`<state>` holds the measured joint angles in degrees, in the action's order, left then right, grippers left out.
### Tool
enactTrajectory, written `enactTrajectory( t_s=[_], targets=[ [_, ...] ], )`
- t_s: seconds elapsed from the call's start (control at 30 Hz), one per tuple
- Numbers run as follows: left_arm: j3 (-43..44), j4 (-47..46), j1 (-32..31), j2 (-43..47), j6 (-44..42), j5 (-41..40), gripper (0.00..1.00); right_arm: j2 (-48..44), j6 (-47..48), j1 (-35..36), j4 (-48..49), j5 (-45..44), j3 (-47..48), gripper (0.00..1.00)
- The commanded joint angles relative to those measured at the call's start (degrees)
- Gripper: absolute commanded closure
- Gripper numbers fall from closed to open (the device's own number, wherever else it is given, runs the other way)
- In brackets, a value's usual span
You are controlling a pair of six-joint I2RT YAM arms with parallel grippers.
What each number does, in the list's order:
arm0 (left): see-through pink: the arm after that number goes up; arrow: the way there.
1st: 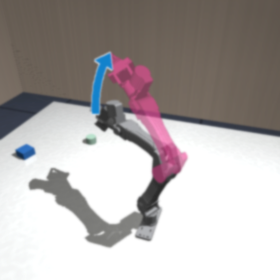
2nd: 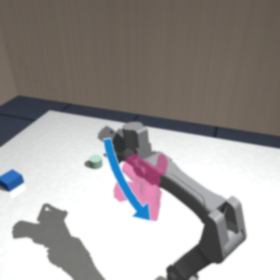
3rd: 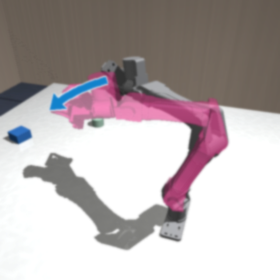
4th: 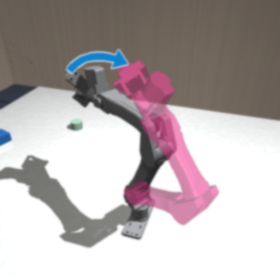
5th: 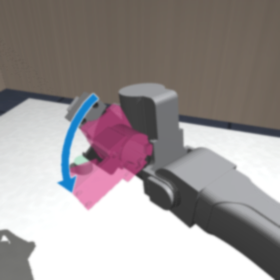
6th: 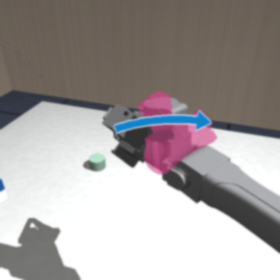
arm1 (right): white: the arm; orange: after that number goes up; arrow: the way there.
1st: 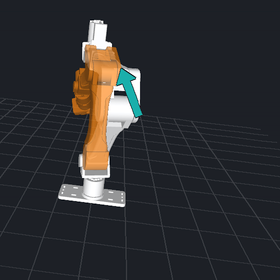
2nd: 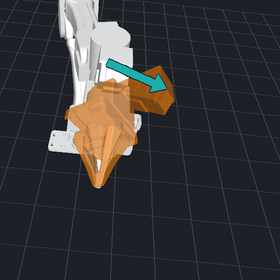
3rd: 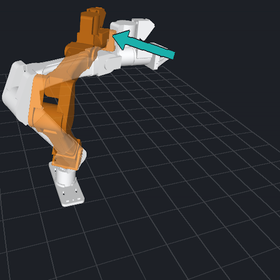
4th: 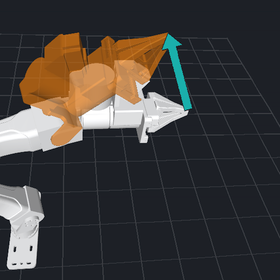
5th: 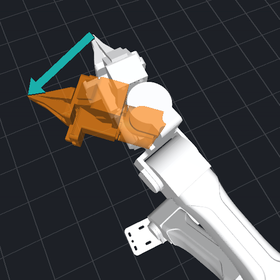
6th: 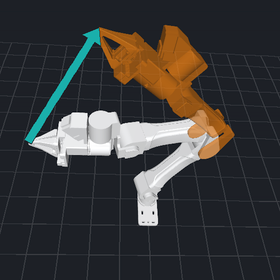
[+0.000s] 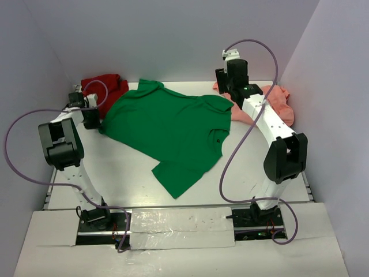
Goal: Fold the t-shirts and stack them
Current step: Flatten the tshirt out
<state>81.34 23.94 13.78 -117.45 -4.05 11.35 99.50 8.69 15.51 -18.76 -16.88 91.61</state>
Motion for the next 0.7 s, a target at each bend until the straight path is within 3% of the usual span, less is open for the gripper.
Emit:
enactTrajectory(
  t_s=[0.0, 0.4, 0.63, 0.67],
  targets=[
    [-5.91, 6.99, 1.86, 0.90, -2.35, -0.10, 1.00, -3.61, 0.45, -0.13, -0.66, 0.45, 3.22, 0.26],
    [-24.72, 17.18, 5.38, 15.92, -11.41, -0.89, 1.00, -3.26, -0.08, 0.14, -4.53, 3.35, 6.91, 0.26],
    [-33.96, 25.44, 6.17, 29.97, -15.81, -3.44, 1.00, -3.26, -0.16, 0.84, -6.11, 4.75, 8.49, 0.26],
    [-34.05, 27.28, 8.61, 34.17, -16.85, -4.66, 1.00, -3.18, -0.16, 1.36, -7.15, 5.02, 9.02, 0.26]
  ],
)
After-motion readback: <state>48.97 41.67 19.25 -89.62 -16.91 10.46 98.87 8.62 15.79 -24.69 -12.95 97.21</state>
